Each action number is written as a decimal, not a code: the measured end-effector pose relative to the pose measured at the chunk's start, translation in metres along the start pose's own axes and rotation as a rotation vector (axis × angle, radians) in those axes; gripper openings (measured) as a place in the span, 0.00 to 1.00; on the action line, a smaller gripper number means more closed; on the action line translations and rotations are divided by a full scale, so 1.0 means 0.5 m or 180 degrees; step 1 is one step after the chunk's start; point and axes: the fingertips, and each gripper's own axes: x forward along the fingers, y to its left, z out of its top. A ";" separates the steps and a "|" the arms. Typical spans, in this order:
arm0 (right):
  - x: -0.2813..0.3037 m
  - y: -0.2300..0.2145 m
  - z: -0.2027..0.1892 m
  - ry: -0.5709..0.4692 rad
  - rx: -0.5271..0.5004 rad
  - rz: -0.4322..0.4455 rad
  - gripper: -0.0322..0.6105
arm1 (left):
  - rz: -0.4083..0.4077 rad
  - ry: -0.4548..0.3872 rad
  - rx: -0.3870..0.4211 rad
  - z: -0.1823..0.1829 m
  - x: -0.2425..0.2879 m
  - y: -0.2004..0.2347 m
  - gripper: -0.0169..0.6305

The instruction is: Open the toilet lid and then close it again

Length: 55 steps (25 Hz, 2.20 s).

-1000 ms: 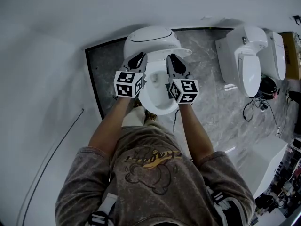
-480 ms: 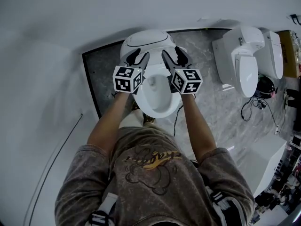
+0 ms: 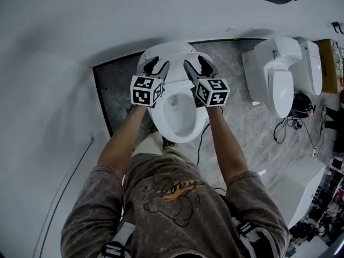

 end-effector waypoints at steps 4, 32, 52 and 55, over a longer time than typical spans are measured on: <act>0.042 -0.023 0.002 0.0062 -0.0082 0.0032 0.44 | -0.0080 0.0019 -0.0024 0.005 0.043 0.020 0.27; -0.185 0.002 -0.091 0.0137 -0.0302 0.0633 0.36 | 0.0210 -0.0056 -0.0074 -0.105 -0.114 -0.179 0.28; -0.452 0.074 -0.392 0.0175 -0.0426 0.0579 0.36 | 0.0377 0.0169 0.0091 -0.412 -0.284 -0.385 0.31; -0.478 0.062 -0.458 0.0200 -0.0217 0.0548 0.33 | 0.0365 0.0226 0.0111 -0.486 -0.289 -0.409 0.31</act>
